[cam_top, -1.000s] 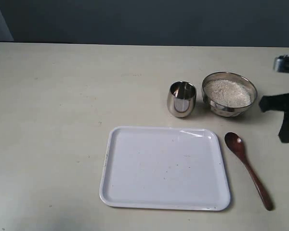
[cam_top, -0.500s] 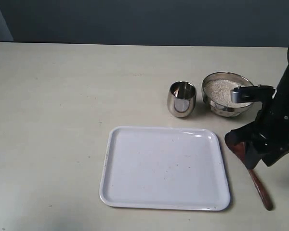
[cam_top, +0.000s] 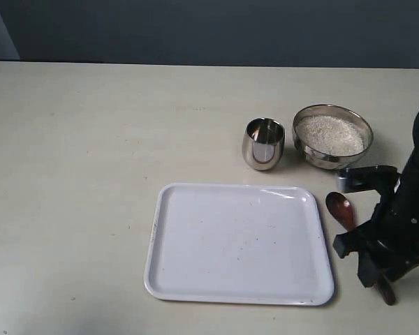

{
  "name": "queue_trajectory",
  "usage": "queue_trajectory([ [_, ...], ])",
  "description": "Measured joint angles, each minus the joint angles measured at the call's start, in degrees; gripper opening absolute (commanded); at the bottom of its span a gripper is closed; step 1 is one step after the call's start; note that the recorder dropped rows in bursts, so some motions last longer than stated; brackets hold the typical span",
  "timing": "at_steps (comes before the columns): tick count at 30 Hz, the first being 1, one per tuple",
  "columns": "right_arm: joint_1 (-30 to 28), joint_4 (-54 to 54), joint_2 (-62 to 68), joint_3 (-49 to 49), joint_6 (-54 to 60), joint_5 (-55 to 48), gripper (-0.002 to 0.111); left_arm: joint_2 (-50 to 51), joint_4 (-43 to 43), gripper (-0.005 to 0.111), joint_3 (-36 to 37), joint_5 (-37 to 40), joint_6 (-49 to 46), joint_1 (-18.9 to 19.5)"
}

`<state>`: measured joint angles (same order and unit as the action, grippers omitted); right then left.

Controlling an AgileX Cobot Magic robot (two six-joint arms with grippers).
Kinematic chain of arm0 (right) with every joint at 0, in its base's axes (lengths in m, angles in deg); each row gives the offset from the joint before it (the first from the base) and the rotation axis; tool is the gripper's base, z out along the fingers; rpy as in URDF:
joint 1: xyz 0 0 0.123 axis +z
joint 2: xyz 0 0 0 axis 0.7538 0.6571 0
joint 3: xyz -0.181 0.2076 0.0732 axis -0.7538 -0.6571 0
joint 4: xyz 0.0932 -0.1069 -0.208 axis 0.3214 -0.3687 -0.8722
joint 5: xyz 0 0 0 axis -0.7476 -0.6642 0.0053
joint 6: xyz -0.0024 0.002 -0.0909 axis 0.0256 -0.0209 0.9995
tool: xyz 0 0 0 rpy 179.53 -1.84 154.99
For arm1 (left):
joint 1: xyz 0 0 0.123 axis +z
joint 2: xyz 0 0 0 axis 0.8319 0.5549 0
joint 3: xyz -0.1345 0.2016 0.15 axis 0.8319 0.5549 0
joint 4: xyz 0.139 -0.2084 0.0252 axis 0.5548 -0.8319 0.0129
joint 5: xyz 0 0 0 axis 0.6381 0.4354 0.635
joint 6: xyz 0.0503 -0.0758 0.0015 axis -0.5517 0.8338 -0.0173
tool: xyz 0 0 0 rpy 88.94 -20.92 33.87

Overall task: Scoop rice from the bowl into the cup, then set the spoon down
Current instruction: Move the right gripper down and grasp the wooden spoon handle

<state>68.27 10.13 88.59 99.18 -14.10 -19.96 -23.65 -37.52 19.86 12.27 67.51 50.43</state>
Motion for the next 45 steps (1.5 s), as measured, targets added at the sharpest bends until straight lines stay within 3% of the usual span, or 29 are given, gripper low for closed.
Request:
queue_trajectory([
  [9,0.0,-1.6,0.0,-0.3,-0.3,4.0,0.041,0.0,0.0,0.000,0.0,0.0,0.0,0.0],
  [41,0.0,-2.7,5.6,0.2,-0.3,3.7,0.039,0.0,0.0,0.000,0.0,0.0,0.0,0.0],
  [43,0.0,-2.8,5.6,0.3,-0.4,3.6,0.023,0.0,0.0,0.000,0.0,0.0,0.0,0.0],
  [44,0.0,-3.0,5.6,0.3,-0.4,3.6,0.005,0.0,0.0,0.000,0.0,0.0,0.0,0.0],
  [45,0.0,-3.4,5.8,0.3,-0.4,3.4,-0.001,0.0,0.0,0.000,0.0,0.0,0.0,0.0],
])
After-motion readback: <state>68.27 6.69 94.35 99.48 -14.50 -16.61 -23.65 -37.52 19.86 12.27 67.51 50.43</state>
